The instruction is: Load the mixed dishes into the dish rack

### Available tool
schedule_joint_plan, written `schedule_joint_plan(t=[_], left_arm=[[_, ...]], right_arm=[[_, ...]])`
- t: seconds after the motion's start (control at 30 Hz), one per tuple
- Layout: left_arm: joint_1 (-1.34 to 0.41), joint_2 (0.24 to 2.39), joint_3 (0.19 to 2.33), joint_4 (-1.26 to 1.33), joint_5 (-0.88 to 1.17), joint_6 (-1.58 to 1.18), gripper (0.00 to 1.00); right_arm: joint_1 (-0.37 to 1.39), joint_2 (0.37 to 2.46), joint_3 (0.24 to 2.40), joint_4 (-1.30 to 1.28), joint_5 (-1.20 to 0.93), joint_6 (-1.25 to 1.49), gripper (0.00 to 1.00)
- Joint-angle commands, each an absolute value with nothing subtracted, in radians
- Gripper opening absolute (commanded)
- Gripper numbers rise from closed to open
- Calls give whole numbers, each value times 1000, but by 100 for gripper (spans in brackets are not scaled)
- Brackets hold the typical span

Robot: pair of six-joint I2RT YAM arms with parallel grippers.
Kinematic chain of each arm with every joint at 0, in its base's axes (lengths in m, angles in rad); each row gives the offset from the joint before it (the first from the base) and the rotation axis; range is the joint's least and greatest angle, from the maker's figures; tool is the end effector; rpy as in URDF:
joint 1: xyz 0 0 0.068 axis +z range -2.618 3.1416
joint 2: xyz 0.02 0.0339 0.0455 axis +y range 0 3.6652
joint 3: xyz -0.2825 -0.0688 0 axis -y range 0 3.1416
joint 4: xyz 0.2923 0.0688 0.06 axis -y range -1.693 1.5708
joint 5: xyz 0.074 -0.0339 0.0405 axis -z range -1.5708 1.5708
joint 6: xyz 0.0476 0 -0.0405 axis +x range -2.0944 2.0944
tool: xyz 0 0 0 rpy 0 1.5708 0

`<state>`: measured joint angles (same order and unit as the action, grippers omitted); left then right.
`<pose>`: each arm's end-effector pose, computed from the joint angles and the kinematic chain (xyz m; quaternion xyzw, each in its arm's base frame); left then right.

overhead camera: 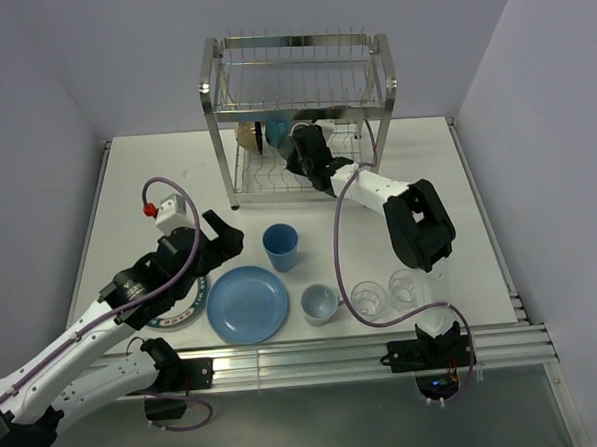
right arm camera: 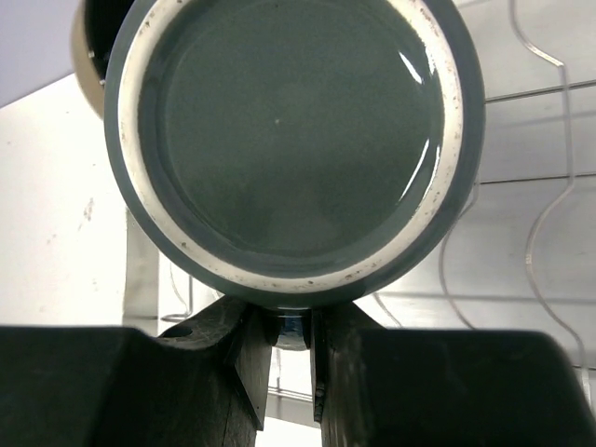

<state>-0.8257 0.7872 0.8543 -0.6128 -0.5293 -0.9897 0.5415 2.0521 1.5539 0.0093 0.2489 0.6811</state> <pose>0.1577 -0.1356 0.3333 -0.1967 0.8278 -0.2327 0.4710 0.4707 0.2695 0.2205 0.1231 0.8441 0.2061 0.4795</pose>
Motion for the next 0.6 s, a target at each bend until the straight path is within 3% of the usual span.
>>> schedule_joint_plan(t=[0.0,0.17,0.57], left_arm=[[-822,816,822,-551,-413,-989,95],[-824,827,752,-489,-287,-1019,91],[-848,853,715,-456,-235,-1046,89]], right_arm=[[494,2054,1617,60,314,681,0],[471,2075,1663,18,328,661,0],[411,2223,1877,-95,314,581,0]])
